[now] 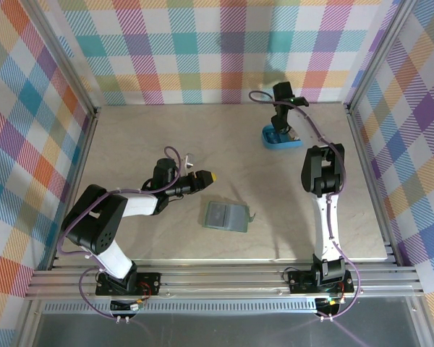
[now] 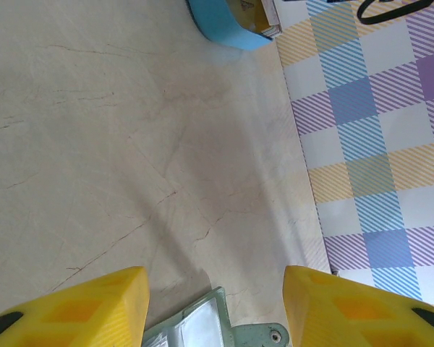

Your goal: Put the credit cards into the card holder

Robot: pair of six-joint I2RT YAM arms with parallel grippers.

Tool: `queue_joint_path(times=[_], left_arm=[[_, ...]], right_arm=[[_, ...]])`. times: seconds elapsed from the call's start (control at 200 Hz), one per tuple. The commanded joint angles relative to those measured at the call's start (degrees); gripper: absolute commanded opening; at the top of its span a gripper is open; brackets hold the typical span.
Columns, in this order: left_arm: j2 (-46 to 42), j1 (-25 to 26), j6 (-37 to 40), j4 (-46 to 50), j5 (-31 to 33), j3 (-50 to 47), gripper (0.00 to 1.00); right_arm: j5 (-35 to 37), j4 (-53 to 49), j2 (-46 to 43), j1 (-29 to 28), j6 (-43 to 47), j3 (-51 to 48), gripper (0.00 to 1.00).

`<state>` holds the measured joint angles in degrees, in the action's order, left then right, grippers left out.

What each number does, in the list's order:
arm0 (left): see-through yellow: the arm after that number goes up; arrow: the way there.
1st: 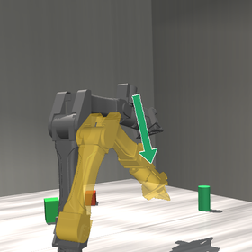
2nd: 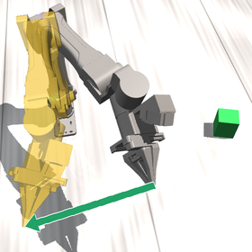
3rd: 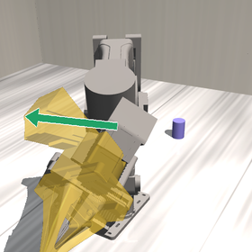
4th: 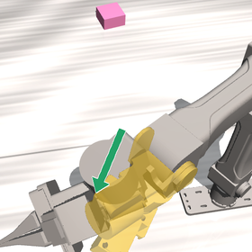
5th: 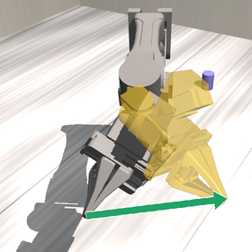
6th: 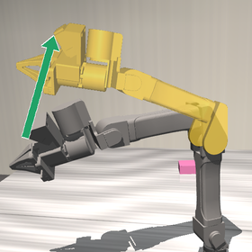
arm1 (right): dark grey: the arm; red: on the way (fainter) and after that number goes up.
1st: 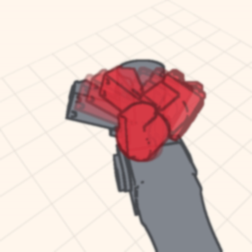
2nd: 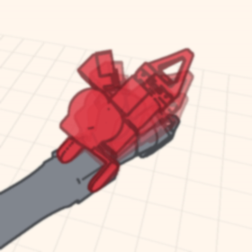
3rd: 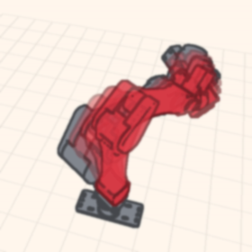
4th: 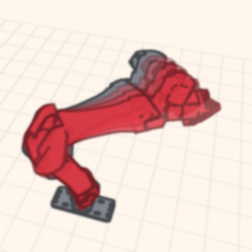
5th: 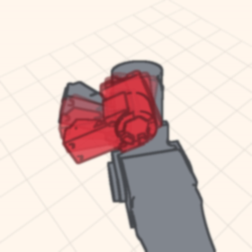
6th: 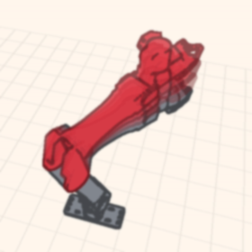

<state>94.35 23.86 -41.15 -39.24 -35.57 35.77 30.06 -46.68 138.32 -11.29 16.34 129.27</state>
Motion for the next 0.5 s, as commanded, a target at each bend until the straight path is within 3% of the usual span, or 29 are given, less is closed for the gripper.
queue_joint_path(times=[0.0,0.495], left_arm=[[0.0,-0.7,0.2,-1.6,-1.1,-0.9,0.52],[0.7,-0.7,-0.2,-1.7,-1.0,-0.4,0.52]], right_arm=[[3.6,-1.4,2.1,-0.1,3.4,2.4,0.74],[3.2,-0.7,3.9,-0.3,5.0,3.4,0.56]])
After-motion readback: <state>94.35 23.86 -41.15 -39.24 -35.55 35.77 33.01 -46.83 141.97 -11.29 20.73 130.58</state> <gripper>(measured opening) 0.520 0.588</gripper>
